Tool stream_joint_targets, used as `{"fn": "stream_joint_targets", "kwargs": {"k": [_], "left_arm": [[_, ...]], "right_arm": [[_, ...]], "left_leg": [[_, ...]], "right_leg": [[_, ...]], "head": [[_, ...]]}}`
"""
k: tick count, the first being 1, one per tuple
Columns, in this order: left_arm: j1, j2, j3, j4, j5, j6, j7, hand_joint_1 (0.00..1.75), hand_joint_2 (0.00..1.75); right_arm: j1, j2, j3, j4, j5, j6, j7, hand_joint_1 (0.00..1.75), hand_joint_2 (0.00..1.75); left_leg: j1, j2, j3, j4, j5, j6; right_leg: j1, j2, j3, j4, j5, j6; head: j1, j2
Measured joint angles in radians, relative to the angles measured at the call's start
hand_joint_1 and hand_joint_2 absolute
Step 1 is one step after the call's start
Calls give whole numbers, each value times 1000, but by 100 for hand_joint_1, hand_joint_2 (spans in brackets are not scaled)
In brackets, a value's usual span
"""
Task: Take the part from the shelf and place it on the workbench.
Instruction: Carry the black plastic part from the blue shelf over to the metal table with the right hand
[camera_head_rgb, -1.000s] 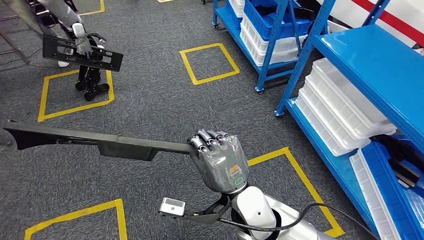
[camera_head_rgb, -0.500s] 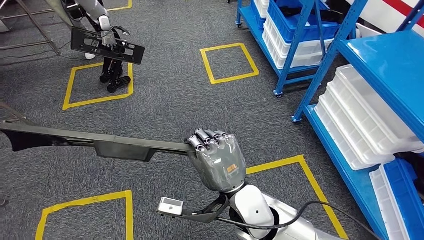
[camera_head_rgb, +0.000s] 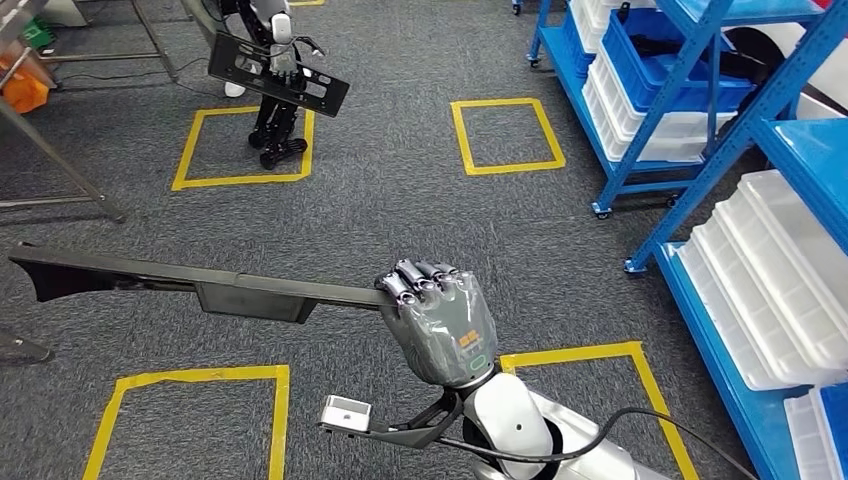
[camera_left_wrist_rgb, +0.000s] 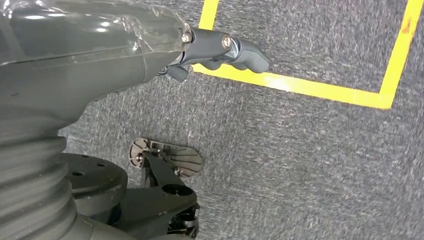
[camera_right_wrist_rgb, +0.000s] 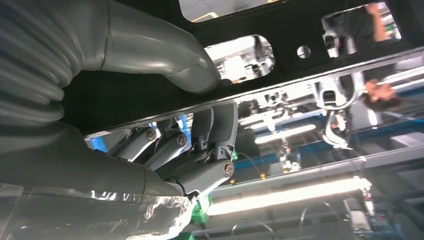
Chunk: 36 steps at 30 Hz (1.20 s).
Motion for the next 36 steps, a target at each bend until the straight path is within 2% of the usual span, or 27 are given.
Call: {"fn": "stream_joint_targets", "kwargs": {"k": [2, 3, 4, 5, 6, 8, 10, 12, 13, 14, 15, 16, 18, 19, 21, 23, 24, 26, 27, 28, 29, 30, 31, 33, 34, 35, 36], "left_arm": [[-1, 0, 0, 0, 0, 0, -1, 0, 175], [-2, 0, 0, 0, 0, 0, -1, 0, 175], [-2, 0, 0, 0, 0, 0, -2, 0, 175], [-2, 0, 0, 0, 0, 0, -2, 0, 175], [-2, 1, 0, 0, 0, 0, -3, 0, 175], [0, 1, 0, 0, 0, 0, -3, 0, 175], [-1, 1, 0, 0, 0, 0, -3, 0, 175], [0, 1, 0, 0, 0, -1, -3, 0, 175], [1, 1, 0, 0, 0, -1, -3, 0, 175], [2, 1, 0, 0, 0, -1, -3, 0, 175], [2, 2, 0, 0, 0, -1, -3, 0, 175], [2, 2, 0, 0, 0, -1, -3, 0, 175], [1, 2, 0, 0, 0, -1, -2, 0, 175], [1, 2, 0, 0, 0, -1, -2, 0, 175], [2, 2, 0, 0, 0, -1, 0, 0, 175], [3, 3, 0, 0, 0, -2, 1, 0, 175], [2, 3, 0, 0, 0, -2, 2, 0, 175], [1, 3, 0, 0, 0, -2, 2, 0, 175], [0, 3, 0, 0, 0, -3, 2, 0, 175], [1, 3, 0, 0, 0, -3, 2, 0, 175], [1, 3, 0, 0, 0, -3, 3, 0, 175], [1, 3, 0, 0, 0, -3, 3, 0, 175], [1, 3, 0, 0, 0, -4, 2, 0, 175], [0, 3, 0, 0, 0, -6, 1, 0, 175], [0, 3, 0, 0, 0, -8, 0, 0, 175], [0, 3, 0, 0, 0, -10, -2, 0, 175], [0, 3, 0, 0, 0, -11, -4, 0, 175]], "right_arm": [[-1, 0, 0, 0, 0, 0, -1, 175, 175], [-1, 0, 0, 0, -1, -1, -1, 175, 175], [-1, 0, 0, 1, -1, -1, -1, 175, 175], [-1, 0, 0, 1, -1, -1, -1, 175, 175], [-1, 0, 0, 1, -1, -1, -2, 175, 175], [-3, 0, 0, 1, -1, -2, -3, 175, 175], [-5, 1, 0, 1, -1, -2, -4, 175, 175], [-5, 1, 0, 2, -3, -2, -4, 175, 175], [-5, 1, 0, 3, -3, -2, -4, 175, 175], [-5, 1, 1, 4, -3, -3, -5, 175, 175], [-5, 1, 1, 5, -3, -3, -5, 175, 175], [-5, 1, 1, 5, -3, -3, -5, 175, 175], [-6, 1, 1, 5, -4, -3, -5, 175, 175], [-7, 1, 1, 6, -4, -3, -5, 175, 175], [-7, 1, 1, 6, -5, -3, -6, 175, 175], [-8, 1, 1, 7, -5, -4, -7, 175, 175], [-8, 1, 1, 7, -6, -4, -7, 175, 175], [-8, 1, 0, 9, -6, -5, -7, 175, 175], [-7, 1, 0, 10, -7, -6, -7, 175, 175], [-6, 1, 0, 12, -7, -6, -8, 175, 175], [-6, 1, 0, 14, -8, -6, -8, 175, 175], [-6, 1, 0, 16, -9, -6, -9, 175, 175], [-7, 1, 0, 17, -9, -6, -10, 175, 175], [-10, 1, 0, 19, -10, -7, -12, 175, 175], [-12, 2, 0, 20, -9, -8, -13, 175, 175], [-12, 2, 0, 21, -9, -8, -14, 175, 175], [-13, 2, 0, 22, -9, -9, -15, 175, 175]], "left_leg": [[1, -21, -2, 11, -8, -7], [2, -31, -7, 17, -10, -12], [3, -39, -13, 21, -10, -17], [5, -47, -18, 22, -9, -23], [7, -55, -20, 21, -8, -28], [5, -32, -26, 43, -22, -40], [4, 17, -65, 134, -70, -51], [9, 40, -129, 259, -120, -58], [11, 43, -148, 292, -125, -60], [12, 45, -149, 289, -112, -59], [12, 48, -129, 247, -82, -57], [11, 57, -94, 177, -46, -54], [2, 82, -35, 56, -2, -42], [-3, 89, -22, 27, 4, -36], [-9, 81, -22, 16, 2, -25], [-6, 69, -12, 1, 7, -12], [-3, 63, -7, -7, 10, -5], [-1, 50, -1, -12, 11, 4], [-1, 42, -1, -12, 10, 7], [-2, 32, 0, -11, 9, 8], [-2, 22, 1, -10, 8, 8], [-1, 10, 2, -7, 6, 6], [0, -1, 3, -3, 2, 3], [0, -20, -4, 11, -5, -6], [1, -27, -9, 17, -7, -11], [2, -34, -15, 20, -7, -16], [3, -41, -18, 22, -6, -20]], "right_leg": [[-4, 36, 49, -126, 64, -3], [-6, 54, 63, -165, 77, -4], [-6, 68, 68, -180, 76, -7], [-4, 69, 67, -184, 74, -10], [-4, 60, 68, -186, 75, -16], [-5, 39, 77, -194, 77, -26], [-4, 13, 86, -199, 75, -34], [-1, -12, 90, -199, 70, -39], [0, -24, 91, -198, 68, -39], [0, -35, 93, -198, 66, -39], [1, -45, 97, -198, 63, -38], [1, -54, 101, -198, 60, -36], [3, -68, 109, -199, 53, -29], [4, -74, 111, -200, 51, -25], [4, -84, 116, -205, 49, -16], [1, -71, 117, -192, 34, -8], [1, -54, 105, -162, 14, -6], [0, -19, 49, -50, -41, -5], [0, -12, 15, 11, -62, -5], [0, -8, -10, 51, -67, -4], [0, -7, -20, 56, -52, -3], [-1, -5, -12, 24, -20, -3], [-3, 2, 12, -39, 23, -4], [-8, 38, 56, -149, 73, -5], [-9, 51, 65, -177, 81, -6], [-7, 59, 65, -181, 76, -9], [-5, 54, 64, -184, 78, -12]], "head": [[2, 0], [1, 0], [1, 0], [0, 0], [-1, 0], [-5, 0], [-12, 0], [-15, 0], [-16, 0], [-16, 0], [-16, 0], [-16, 0], [-16, 0], [-16, 0], [-16, 0], [-14, 0], [-12, 0], [-8, 0], [-6, 0], [-5, 0], [-4, 0], [-4, 0], [-3, 0], [-2, 0], [-2, 0], [-4, 0], [-5, 0]]}}
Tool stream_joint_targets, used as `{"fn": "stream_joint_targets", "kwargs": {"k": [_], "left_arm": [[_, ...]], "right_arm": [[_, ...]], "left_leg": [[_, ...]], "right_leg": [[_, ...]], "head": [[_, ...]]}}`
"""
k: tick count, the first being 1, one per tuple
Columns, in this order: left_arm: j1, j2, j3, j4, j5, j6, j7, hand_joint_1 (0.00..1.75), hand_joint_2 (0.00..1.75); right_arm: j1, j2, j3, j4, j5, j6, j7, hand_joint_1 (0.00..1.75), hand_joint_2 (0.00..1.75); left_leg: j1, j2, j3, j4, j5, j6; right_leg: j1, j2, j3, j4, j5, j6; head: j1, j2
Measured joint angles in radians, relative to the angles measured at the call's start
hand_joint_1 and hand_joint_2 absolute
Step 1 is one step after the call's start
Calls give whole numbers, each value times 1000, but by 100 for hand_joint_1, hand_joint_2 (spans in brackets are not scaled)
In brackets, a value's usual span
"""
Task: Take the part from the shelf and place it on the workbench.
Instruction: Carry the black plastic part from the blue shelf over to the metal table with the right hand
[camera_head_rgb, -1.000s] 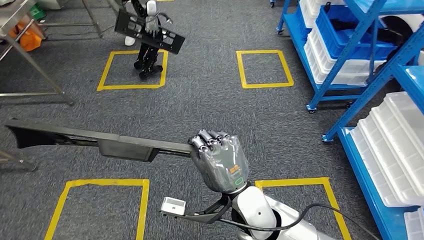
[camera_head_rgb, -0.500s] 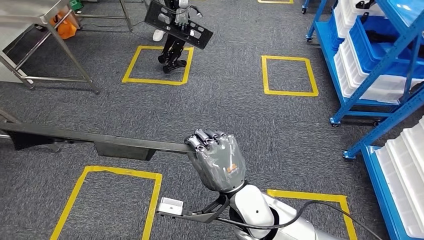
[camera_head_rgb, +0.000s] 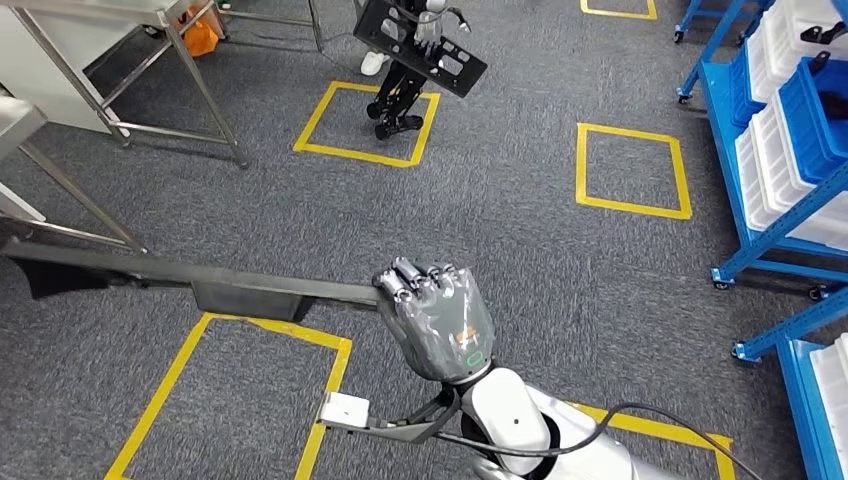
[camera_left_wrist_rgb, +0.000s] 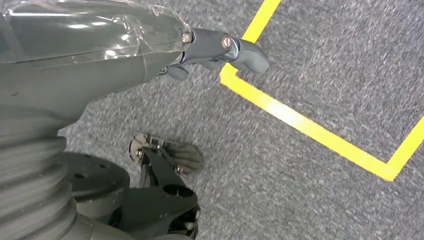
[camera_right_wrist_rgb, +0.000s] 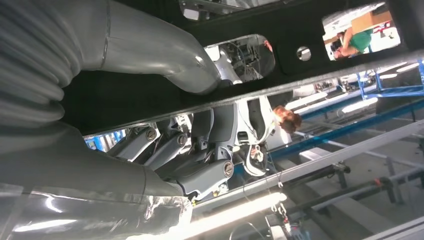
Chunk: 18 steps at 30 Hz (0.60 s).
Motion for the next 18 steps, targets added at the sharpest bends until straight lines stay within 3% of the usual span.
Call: {"fn": "stream_joint_targets", "kwargs": {"k": [1, 3, 6, 8, 9, 12, 14, 16, 18], "left_arm": [[1, 0, 0, 0, 0, -1, -2, 0, 175], [0, 1, 0, 0, 0, -2, -7, 0, 175], [-2, 2, 0, 0, 0, -2, -13, 0, 175], [0, 2, 0, 0, 0, -2, -17, 0, 175], [1, 2, 0, 0, 0, -3, -19, 0, 175], [0, 2, 0, 0, 0, -3, -24, 0, 175], [0, 2, 0, 0, 0, -3, -25, 0, 175], [1, 2, 0, 0, 0, -3, -26, 0, 175], [1, 3, 0, 0, 0, -3, -27, 0, 175]], "right_arm": [[-1, 0, 0, 1, 1, 0, 0, 175, 175], [-5, 0, 0, 1, 3, 0, 0, 175, 175], [-10, 0, 0, 0, 4, 0, 1, 175, 175], [-10, 0, 0, 1, 5, 1, 2, 175, 175], [-10, 0, 1, 1, 5, 1, 2, 175, 175], [-14, 0, 1, 0, 4, 3, 4, 175, 175], [-17, 1, 1, 0, 4, 4, 5, 175, 175], [-19, 1, 1, 0, 3, 5, 5, 175, 175], [-22, 1, 1, 0, 3, 7, 5, 175, 175]], "left_leg": [[2, -5, -1, 0, -1, -5], [0, 17, -11, 32, -21, -15], [2, 73, -90, 201, -100, -29], [6, 84, -133, 277, -115, -32], [8, 86, -128, 261, -95, -32], [3, 117, -36, 69, -3, -22], [-6, 132, -7, 2, 11, -12], [-11, 120, -5, -5, 10, -1], [-7, 107, 5, -18, 14, 12]], "right_leg": [[0, -10, 2, -1, 1, -5], [-2, -30, 10, -8, 2, -14], [1, -64, 20, -11, -3, -24], [3, -86, 23, -11, -7, -26], [4, -96, 25, -11, -9, -25], [6, -120, 38, -11, -19, -18], [7, -131, 43, -12, -25, -10], [6, -141, 49, -17, -28, 0], [2, -120, 49, -1, -44, 8]], "head": [[0, 0], [-6, 0], [-16, 0], [-16, 0], [-16, 0], [-17, 0], [-16, 0], [-16, 0], [-15, 0]]}}
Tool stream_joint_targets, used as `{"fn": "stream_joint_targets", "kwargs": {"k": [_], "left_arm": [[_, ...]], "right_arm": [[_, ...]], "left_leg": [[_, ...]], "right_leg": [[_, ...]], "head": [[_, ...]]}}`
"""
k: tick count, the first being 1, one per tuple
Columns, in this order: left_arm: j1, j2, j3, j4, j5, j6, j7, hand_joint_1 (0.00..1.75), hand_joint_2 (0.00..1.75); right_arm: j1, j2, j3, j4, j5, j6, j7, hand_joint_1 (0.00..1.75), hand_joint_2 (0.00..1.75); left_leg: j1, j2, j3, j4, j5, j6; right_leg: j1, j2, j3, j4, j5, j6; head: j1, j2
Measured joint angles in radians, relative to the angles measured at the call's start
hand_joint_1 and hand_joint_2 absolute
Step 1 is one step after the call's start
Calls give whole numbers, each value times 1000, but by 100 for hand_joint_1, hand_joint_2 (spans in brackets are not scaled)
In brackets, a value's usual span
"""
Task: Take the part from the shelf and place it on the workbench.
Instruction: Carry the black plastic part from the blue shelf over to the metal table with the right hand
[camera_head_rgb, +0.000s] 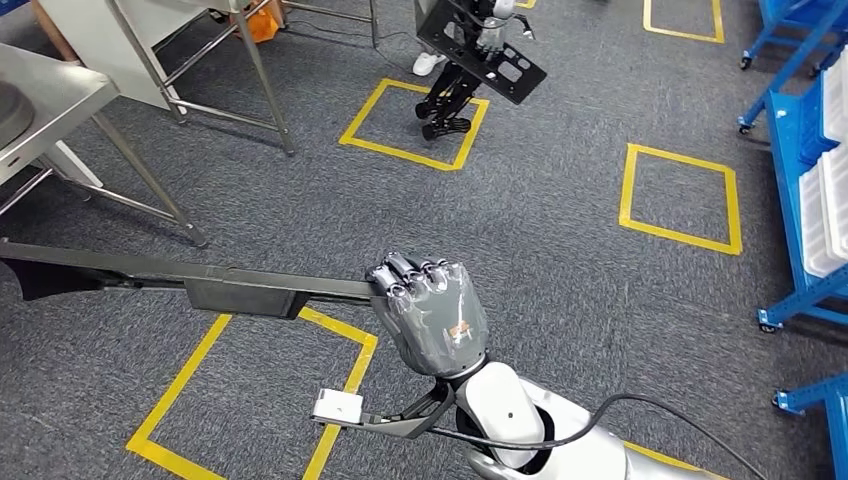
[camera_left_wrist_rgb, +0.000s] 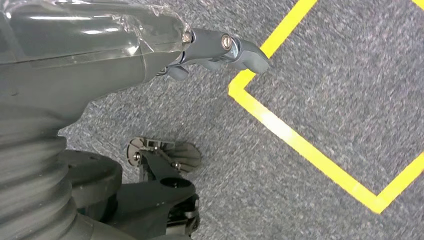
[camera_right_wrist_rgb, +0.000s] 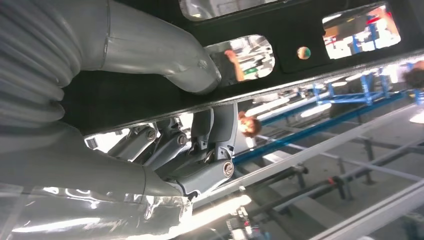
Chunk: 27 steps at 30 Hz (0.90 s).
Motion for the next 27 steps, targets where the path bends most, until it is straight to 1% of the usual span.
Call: {"fn": "stream_joint_targets", "kwargs": {"k": [1, 2, 3, 4, 5, 6, 7, 8, 9, 10, 11, 12, 13, 14, 15, 16, 17, 18, 19, 20, 21, 22, 23, 24, 25, 26, 27], "left_arm": [[-1, 0, 0, 0, 0, 0, 0, 0, 175], [-2, 0, 0, 0, 0, 0, 0, 0, 175], [-3, 0, 0, 0, 0, 0, 0, 0, 175], [-3, 1, 0, 0, 0, 0, 0, 0, 175], [-2, 1, 0, 0, 0, -1, 0, 0, 175], [-2, 1, 0, 0, 0, -1, 0, 0, 175], [-2, 1, 0, 0, 0, -2, 0, 0, 175], [-3, 1, 0, 0, 0, -2, 0, 0, 175], [-3, 1, 0, 0, 0, -3, -1, 0, 175], [-4, 1, 0, 0, 0, -3, -1, 0, 175], [-4, 1, 0, 0, 0, -4, -1, 0, 175], [-5, 1, 0, 0, 0, -4, -1, 0, 175], [-4, 1, 0, 0, 0, -4, -1, 0, 175], [-3, 1, 0, 0, 0, -4, -1, 0, 175], [-3, 2, 0, 0, 0, -5, -1, 0, 175], [-4, 2, 0, 0, 0, -6, -2, 0, 175], [-5, 2, 0, 0, 0, -9, -2, 0, 175], [-5, 2, 0, 0, 0, -11, -2, 0, 175], [-6, 2, 0, 0, 0, -13, -2, 0, 175], [-5, 2, 0, 0, 0, -14, -2, 0, 175], [-4, 2, 0, 0, 0, -15, -2, 0, 175], [-3, 2, 0, 0, 0, -15, -2, 0, 175], [-3, 3, 0, 0, 0, -15, -2, 0, 175], [-3, 3, 0, 0, 0, -16, -3, 0, 175], [-4, 2, 0, 0, 0, -17, -3, 0, 175], [-4, 2, 0, 0, 0, -18, -3, 0, 175], [-4, 3, 0, 0, 1, -19, -3, 0, 175]], "right_arm": [[-2, 0, 0, 0, 0, 1, 0, 175, 175], [-3, 0, 0, 0, 0, 1, 1, 175, 175], [-3, 0, 0, 0, 0, 1, 1, 175, 175], [-3, -1, 0, 0, 0, 2, 2, 175, 175], [-2, -1, 0, 0, 0, 2, 2, 175, 175], [-2, -1, 0, 0, 0, 3, 2, 175, 175], [-2, -1, 0, 0, 0, 3, 2, 175, 175], [-2, -2, 0, 0, 0, 4, 2, 175, 175], [-3, -2, 0, 0, 0, 4, 3, 175, 175], [-4, -1, 0, 0, -1, 4, 3, 175, 175], [-4, -2, 0, 0, -1, 4, 3, 175, 175], [-5, -2, 0, 0, -2, 4, 3, 175, 175], [-5, -2, 0, 0, -3, 4, 3, 175, 175], [-6, -2, 0, 0, -3, 4, 3, 175, 175], [-7, -2, 0, 0, -4, 4, 4, 175, 175], [-8, -2, 0, 0, -4, 4, 6, 175, 175], [-9, -2, 0, 0, -4, 4, 7, 175, 175], [-9, -2, 0, 0, -4, 4, 8, 175, 175], [-8, -2, 0, 0, -5, 4, 8, 175, 175], [-7, -2, 0, 0, -6, 4, 8, 175, 175], [-6, -2, 0, 0, -7, 4, 8, 175, 175], [-6, -2, 1, 0, -9, 4, 9, 175, 175], [-5, -2, 1, 0, -10, 3, 9, 175, 175], [-5, -2, 1, 0, -11, 3, 9, 175, 175], [-6, -2, 1, 0, -12, 3, 9, 175, 175], [-6, -2, 1, 0, -13, 3, 9, 175, 175], [-6, -2, 1, 0, -13, 3, 9, 175, 175]], "left_leg": [[3, -6, 6, -7, 2, 7], [4, -13, 10, -10, 2, 11], [4, -20, 11, -10, 2, 16], [3, -28, 11, -10, 1, 17], [3, -38, 12, -10, 0, 18], [2, -49, 13, -8, -1, 17], [2, -60, 15, -6, -3, 16], [3, -71, 16, -3, -6, 13], [3, -81, 15, 2, -10, 10], [2, -90, 12, 8, -13, 5], [3, -97, 8, 12, -14, 1], [3, -103, 5, 14, -14, -4], [5, -109, 3, 13, -14, -9], [6, -107, 3, 16, -17, -14], [5, -95, -1, 30, -27, -20], [5, -78, -14, 62, -45, -26], [5, -56, -36, 111, -72, -30], [7, -40, -67, 174, -101, -35], [10, -31, -100, 237, -123, -38], [13, -27, -124, 279, -133, -40], [15, -23, -132, 287, -124, -41], [17, -20, -119, 256, -97, -41], [17, -10, -87, 189, -58, -39], [15, 7, -52, 118, -29, -36], [11, 23, -25, 59, -8, -31], [6, 34, -9, 23, 1, -26], [1, 37, -8, 15, -3, -21]], "right_leg": [[-1, 20, -14, 34, -22, 2], [-2, 41, -41, 90, -51, 2], [-1, 52, -77, 158, -81, 2], [-1, 58, -112, 220, -101, 2], [-1, 59, -136, 256, -102, 3], [0, 61, -140, 250, -81, 2], [-1, 64, -126, 206, -43, 0], [-1, 73, -99, 136, 0, -2], [-2, 88, -72, 71, 30, -2], [-3, 101, -54, 25, 47, -4], [-3, 110, -46, 2, 52, -5], [-1, 111, -45, -1, 48, -7], [-1, 103, -44, -3, 50, -12], [0, 94, -42, -6, 52, -16], [-1, 86, -38, -9, 52, -21], [-2, 76, -34, -13, 53, -26], [-2, 65, -31, -15, 52, -30], [-2, 56, -29, -15, 50, -33], [0, 44, -27, -15, 48, -35], [0, 34, -26, -15, 46, -35], [1, 24, -24, -15, 43, -35], [1, 15, -21, -15, 41, -33], [1, 7, -17, -15, 37, -31], [1, -1, -12, -15, 33, -29], [3, -7, -8, -15, 30, -25], [4, -13, -5, -16, 27, -21], [5, -19, -3, -16, 24, -16]], "head": [[2, 0], [5, 0], [7, 0], [10, 0], [11, 0], [11, 0], [12, 0], [12, 0], [13, 0], [13, 0], [13, 0], [12, 0], [12, 0], [12, 0], [9, 0], [6, 0], [2, 0], [-1, 0], [-2, 0], [-2, 0], [-2, 0], [-3, 0], [-3, 0], [-4, 0], [-4, 0], [-4, 0], [-4, 0]]}}
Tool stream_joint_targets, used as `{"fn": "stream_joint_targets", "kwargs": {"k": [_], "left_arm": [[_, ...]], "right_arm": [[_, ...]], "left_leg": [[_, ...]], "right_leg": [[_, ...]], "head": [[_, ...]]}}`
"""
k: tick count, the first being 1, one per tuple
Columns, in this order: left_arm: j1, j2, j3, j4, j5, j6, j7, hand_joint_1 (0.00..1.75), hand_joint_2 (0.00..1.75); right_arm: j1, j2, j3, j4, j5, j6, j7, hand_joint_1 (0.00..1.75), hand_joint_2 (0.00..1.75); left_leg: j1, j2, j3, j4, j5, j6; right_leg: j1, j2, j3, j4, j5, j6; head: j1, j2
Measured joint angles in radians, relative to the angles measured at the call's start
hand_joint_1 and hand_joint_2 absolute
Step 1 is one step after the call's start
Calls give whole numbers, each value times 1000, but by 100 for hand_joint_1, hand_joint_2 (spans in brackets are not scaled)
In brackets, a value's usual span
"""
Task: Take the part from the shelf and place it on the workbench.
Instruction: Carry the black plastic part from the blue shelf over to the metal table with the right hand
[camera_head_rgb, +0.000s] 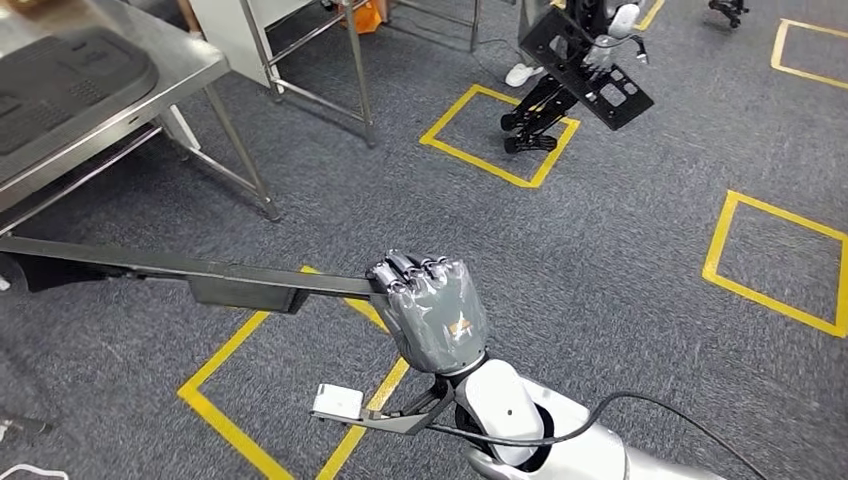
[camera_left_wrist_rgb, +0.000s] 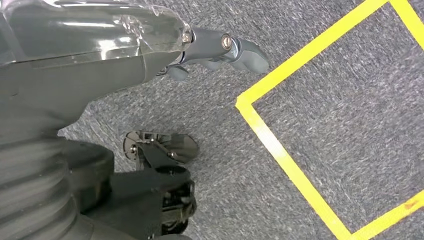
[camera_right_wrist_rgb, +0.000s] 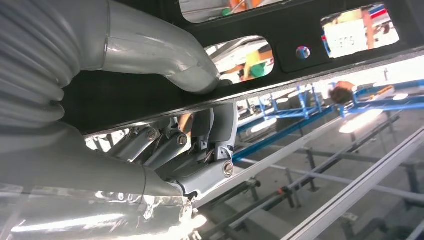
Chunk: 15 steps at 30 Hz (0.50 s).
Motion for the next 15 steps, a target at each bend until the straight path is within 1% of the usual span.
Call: {"fn": "stream_joint_targets", "kwargs": {"k": [1, 2, 3, 4, 5, 6, 7, 8, 9, 10, 11, 12, 13, 14, 15], "left_arm": [[0, 0, 0, 0, 0, -1, 0, 0, 175], [1, 1, 0, 0, 1, -2, 0, 0, 175], [2, 2, 0, 0, 1, -3, 0, 0, 175], [1, 2, 0, 0, 1, -4, 0, 0, 175], [0, 2, 0, 0, 2, -5, 0, 0, 175], [-1, 2, 0, 0, 2, -6, 0, 0, 175], [-2, 2, 0, 0, 2, -7, 0, 0, 175], [-2, 2, 0, 0, 4, -8, 0, 0, 175], [-2, 2, 0, 0, 7, -10, 0, 0, 175], [-1, 2, 0, 0, 9, -11, 0, 0, 175], [-1, 2, 0, 0, 12, -12, 0, 0, 175], [-1, 2, 0, 0, 13, -13, 0, 0, 175], [-2, 2, 0, 0, 15, -14, 0, 0, 175], [-2, 2, 0, 0, 16, -15, 0, 0, 175], [-2, 2, 0, 0, 17, -15, 0, 0, 175]], "right_arm": [[0, 0, 0, 0, 0, 0, 0, 175, 175], [0, 0, 0, 0, 0, 0, 0, 175, 175], [0, 0, 0, 0, 0, 0, 0, 175, 175], [0, 0, 0, 0, 0, 0, -1, 175, 175], [-1, 0, 0, 0, 0, -1, -1, 175, 175], [0, 0, 0, 0, -1, -1, -1, 175, 175], [1, 0, 0, 0, -1, -1, 0, 175, 175], [3, 0, 0, 0, -1, -1, 0, 175, 175], [5, -1, 0, 0, -1, -1, 0, 175, 175], [6, -1, 0, 0, -1, -1, 0, 175, 175], [6, -1, 0, 0, -2, -1, -1, 175, 175], [6, -1, 0, 0, -2, -1, -1, 175, 175], [5, -1, 0, 1, -2, -1, -1, 175, 175], [5, -1, 0, 1, -2, -1, -2, 175, 175], [5, -1, 0, 1, -2, -1, -2, 175, 175]], "left_leg": [[-4, -8, -1, -2, 1, 5], [-3, -16, 1, -6, 1, 10], [-1, -24, 7, -12, 2, 16], [2, -31, 13, -19, 5, 23], [5, -39, 18, -26, 7, 29], [6, -47, 21, -28, 7, 33], [5, -55, 21, -28, 7, 36], [5, -65, 22, -28, 6, 37], [4, -75, 22, -27, 5, 38], [4, -86, 23, -26, 4, 38], [5, -98, 24, -23, 2, 36], [6, -109, 25, -19, -2, 33], [6, -120, 24, -13, -6, 28], [6, -129, 21, -7, -10, 23], [6, -135, 17, -2, -12, 18]], "right_leg": [[0, -6, 3, -1, -2, 5], [-1, -10, 7, -4, -4, 11], [-3, 0, 10, 0, -10, 16], [-5, 18, 5, 18, -24, 19], [-6, 41, -10, 55, -46, 21], [-7, 64, -37, 112, -75, 21], [-6, 75, -73, 178, -104, 21], [-6, 79, -107, 237, -123, 22], [-5, 80, -131, 272, -125, 22], [-5, 81, -137, 269, -106, 22], [-6, 82, -124, 228, -69, 21], [-8, 89, -98, 158, -25, 21], [-9, 102, -71, 91, 7, 21], [-10, 112, -52, 43, 26, 19], [-9, 119, -44, 19, 31, 18]], "head": [[0, 0], [0, 0], [0, 0], [1, 0], [3, 0], [5, 0], [7, 0], [10, 0], [11, 0], [11, 0], [12, 0], [13, 0], [14, 0], [14, 0], [13, 0]]}}
